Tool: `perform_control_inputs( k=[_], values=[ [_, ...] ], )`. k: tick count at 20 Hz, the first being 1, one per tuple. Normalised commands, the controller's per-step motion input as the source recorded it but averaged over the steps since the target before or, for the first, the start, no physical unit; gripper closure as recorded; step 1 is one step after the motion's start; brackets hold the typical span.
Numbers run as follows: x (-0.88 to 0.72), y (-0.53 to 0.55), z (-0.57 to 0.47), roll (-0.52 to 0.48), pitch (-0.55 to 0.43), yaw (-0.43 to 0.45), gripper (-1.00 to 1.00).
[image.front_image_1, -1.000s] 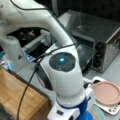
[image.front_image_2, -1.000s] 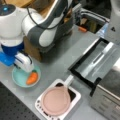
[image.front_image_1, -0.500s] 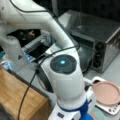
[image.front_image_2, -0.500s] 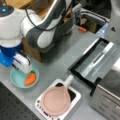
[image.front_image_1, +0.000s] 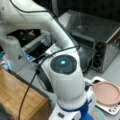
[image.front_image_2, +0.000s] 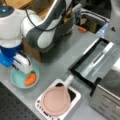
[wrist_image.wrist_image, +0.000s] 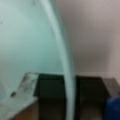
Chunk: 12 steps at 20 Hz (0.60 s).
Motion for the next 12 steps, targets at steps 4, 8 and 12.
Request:
perform_control_inputs(
  k=[4, 8, 12],
  values=[
    [0.31, 0.01, 0.07, -0.163, 0.15, 0.089, 1.0],
    [0.3, 0.01, 0.11, -0.171, 0.153, 0.08, 1.0],
    [0.28, 0.0, 0.13, -0.173, 0.16, 0.078, 1.0]
  ],
)
